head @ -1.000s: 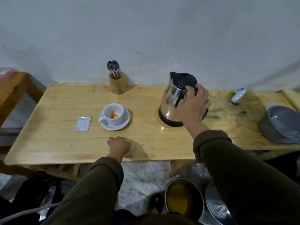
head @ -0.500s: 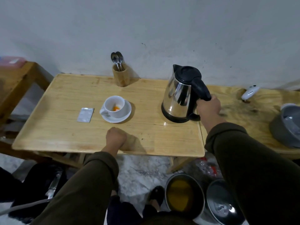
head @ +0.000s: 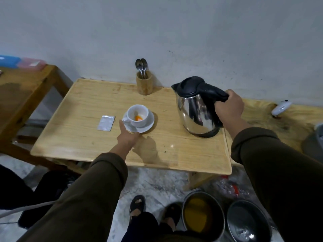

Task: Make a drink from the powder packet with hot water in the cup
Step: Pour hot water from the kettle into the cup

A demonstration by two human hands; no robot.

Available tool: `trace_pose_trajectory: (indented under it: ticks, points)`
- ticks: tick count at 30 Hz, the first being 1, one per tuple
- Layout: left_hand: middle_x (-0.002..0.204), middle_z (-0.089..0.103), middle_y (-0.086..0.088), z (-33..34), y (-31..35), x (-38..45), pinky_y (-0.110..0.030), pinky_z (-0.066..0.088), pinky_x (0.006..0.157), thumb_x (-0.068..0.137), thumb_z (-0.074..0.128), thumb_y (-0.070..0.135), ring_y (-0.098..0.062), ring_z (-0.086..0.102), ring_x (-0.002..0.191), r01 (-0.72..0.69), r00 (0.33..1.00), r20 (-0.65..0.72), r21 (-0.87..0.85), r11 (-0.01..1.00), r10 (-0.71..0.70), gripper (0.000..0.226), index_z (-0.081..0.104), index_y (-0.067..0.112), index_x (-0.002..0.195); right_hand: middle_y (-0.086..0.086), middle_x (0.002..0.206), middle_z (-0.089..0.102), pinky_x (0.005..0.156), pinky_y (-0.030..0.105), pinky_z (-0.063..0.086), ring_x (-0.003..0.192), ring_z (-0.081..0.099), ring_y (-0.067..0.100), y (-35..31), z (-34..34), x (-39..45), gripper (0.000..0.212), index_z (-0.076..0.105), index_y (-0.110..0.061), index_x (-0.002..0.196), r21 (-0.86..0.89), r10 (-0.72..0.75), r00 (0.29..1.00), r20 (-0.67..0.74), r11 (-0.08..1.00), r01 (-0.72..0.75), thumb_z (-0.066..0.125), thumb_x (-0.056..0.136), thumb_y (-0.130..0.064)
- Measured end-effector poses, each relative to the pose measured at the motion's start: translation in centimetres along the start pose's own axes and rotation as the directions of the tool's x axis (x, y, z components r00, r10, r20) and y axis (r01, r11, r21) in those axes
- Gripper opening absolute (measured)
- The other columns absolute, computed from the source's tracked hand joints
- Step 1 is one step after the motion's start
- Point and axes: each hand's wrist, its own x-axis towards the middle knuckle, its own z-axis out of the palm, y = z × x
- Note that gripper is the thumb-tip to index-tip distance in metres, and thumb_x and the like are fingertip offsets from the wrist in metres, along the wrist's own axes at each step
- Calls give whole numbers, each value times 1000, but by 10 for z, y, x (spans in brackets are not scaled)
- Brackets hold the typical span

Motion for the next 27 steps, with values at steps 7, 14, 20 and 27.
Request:
trace_pose_trajectory:
  ticks: [7, 14, 20, 27]
  points:
    - [141, 47, -19, -22, -2, 18, -44, 53, 86, 94, 50, 39, -40, 53, 119, -16, 994, 103, -37, 999, 19, 80, -5, 40, 152, 9, 80, 53, 66, 28, 32, 77, 47, 26, -39, 17, -10, 19, 55, -14, 86, -166, -167, 967, 193, 966, 200, 52, 74, 1]
    - [148, 47, -11, -35, -5, 40, -36, 37, 112, 98, 46, 31, -30, 44, 136, -105, 994, -6, -158, 982, 106, 50, 38, 23, 147, 10, 75, 52, 54, 27, 30, 73, 44, 28, -74, 34, -11, 12, 54, -8, 81, -289, -261, 918, 297, 892, 347, 53, 73, 1]
    - [136, 59, -10, -44, 1, 58, -37, 41, 110, 98, 46, 30, -29, 51, 128, -68, 998, -6, -195, 978, 68, 39, 58, 14, 131, 9, 76, 51, 54, 28, 29, 73, 44, 28, -92, 48, -10, 14, 49, -12, 80, -356, -293, 901, 321, 844, 402, 55, 74, -1]
    - [129, 61, -14, -45, 8, 75, -41, 49, 101, 94, 50, 27, -33, 55, 121, 58, 998, 51, -267, 962, -46, 37, 61, 12, 126, 9, 76, 50, 50, 25, 28, 74, 44, 28, -104, 55, -8, 13, 47, -12, 79, -393, -296, 887, 355, 813, 429, 55, 76, -1]
